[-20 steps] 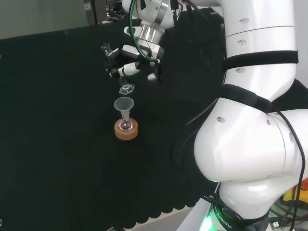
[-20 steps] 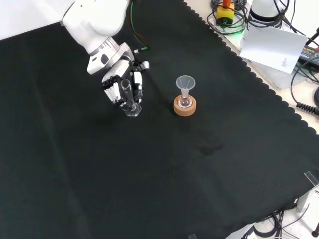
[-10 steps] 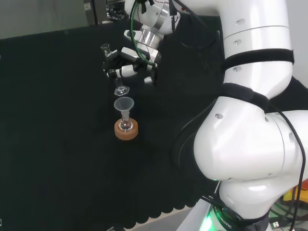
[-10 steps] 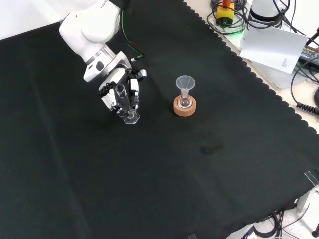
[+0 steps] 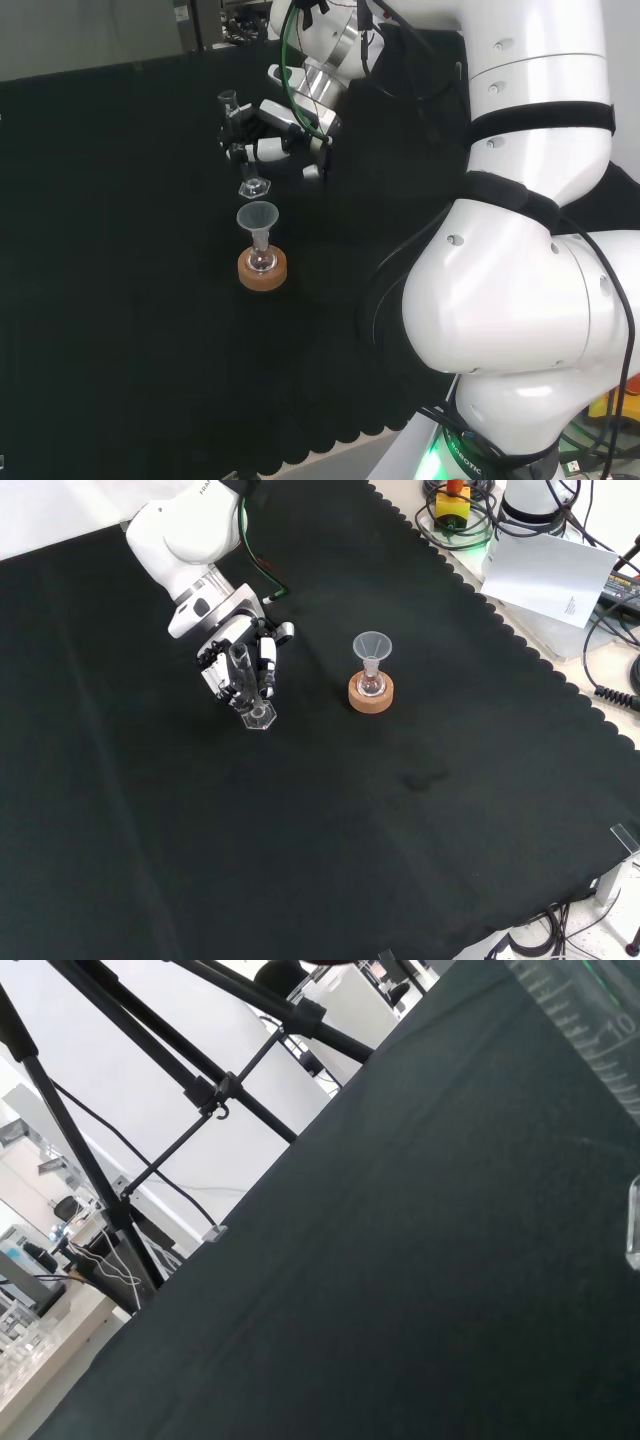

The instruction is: Put the graduated cylinder back on the table.

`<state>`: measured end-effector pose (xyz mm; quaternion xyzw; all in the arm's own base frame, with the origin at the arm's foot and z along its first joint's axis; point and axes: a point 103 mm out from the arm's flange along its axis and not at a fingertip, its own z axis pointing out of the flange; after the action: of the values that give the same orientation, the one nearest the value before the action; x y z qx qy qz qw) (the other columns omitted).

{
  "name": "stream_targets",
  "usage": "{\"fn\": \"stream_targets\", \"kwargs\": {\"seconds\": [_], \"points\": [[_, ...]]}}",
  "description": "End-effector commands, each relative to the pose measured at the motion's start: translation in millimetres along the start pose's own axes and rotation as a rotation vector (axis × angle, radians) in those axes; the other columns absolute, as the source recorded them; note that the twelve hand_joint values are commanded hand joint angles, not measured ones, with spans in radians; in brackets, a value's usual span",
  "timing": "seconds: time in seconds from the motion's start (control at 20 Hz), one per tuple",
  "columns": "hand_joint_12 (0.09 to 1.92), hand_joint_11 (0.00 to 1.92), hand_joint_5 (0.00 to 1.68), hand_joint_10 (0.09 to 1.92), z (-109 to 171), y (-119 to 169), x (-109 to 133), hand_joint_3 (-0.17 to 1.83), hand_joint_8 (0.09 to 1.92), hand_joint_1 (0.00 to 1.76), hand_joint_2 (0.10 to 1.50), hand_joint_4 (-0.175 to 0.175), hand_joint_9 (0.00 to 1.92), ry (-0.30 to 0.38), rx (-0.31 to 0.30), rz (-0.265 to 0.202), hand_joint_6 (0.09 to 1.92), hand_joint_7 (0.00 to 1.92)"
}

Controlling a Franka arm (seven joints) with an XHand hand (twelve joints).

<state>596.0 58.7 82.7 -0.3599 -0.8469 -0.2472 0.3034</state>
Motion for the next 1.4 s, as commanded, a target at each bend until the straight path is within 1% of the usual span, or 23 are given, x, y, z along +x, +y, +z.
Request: {"fn": "stream_targets", "kwargs": {"seconds": [0.05,0.15,0.25,0.35,0.5,0.6,0.85,1.0,1.15,1.2,1.25,1.4], "points": [[0.71,1.27,1.00,0.09,0.1,-5.1,-6.1,-0.15,0.18,1.14,1.19,-0.127,1.33,-0.002,-0.025,0.009,1.01,1.18],[0.71,1.26,1.00,0.09,0.0,-7.1,-9.1,-0.15,0.18,1.14,1.19,-0.127,1.33,0.000,-0.028,0.013,1.01,1.17],[0.72,1.25,1.00,0.09,-1.2,-10.4,-12.5,-0.15,0.18,1.14,1.19,-0.128,1.32,0.025,-0.046,0.023,1.01,1.17],[0.72,1.25,1.00,0.09,-2.3,-13.2,-13.8,-0.15,0.18,1.14,1.19,-0.128,1.32,0.023,-0.066,0.021,1.01,1.17],[0.72,1.25,1.00,0.09,-3.3,-16.0,-15.2,-0.16,0.18,1.14,1.19,-0.129,1.32,0.022,-0.072,0.021,1.01,1.17],[0.72,1.25,1.00,0.09,-3.2,-17.9,-17.3,-0.16,0.18,1.14,1.19,-0.130,1.32,0.025,-0.069,0.028,1.01,1.16],[0.75,1.22,0.98,0.09,-3.9,-23.8,-21.7,-0.17,0.21,1.14,1.21,-0.149,1.32,0.027,-0.066,0.035,1.04,1.14],[0.78,1.20,0.96,0.09,-3.7,-27.4,-24.1,-0.16,0.24,1.14,1.21,-0.151,1.31,0.039,-0.061,0.045,1.06,1.12],[0.84,1.13,0.93,0.09,-3.3,-31.5,-24.7,-0.08,0.34,1.13,1.18,-0.154,1.29,0.037,-0.052,0.046,1.09,1.05],[0.86,1.11,0.92,0.09,-3.6,-32.3,-24.2,-0.05,0.40,1.13,1.18,-0.150,1.28,0.030,-0.049,0.046,1.10,1.02],[0.89,1.09,0.90,0.09,-4.3,-33.0,-23.4,-0.03,0.44,1.12,1.17,-0.137,1.28,0.023,-0.046,0.044,1.12,0.99],[0.94,1.02,0.89,0.09,-6.4,-34.0,-20.6,-0.01,0.53,1.09,1.17,-0.075,1.25,0.012,-0.039,0.037,1.14,0.92]]}}
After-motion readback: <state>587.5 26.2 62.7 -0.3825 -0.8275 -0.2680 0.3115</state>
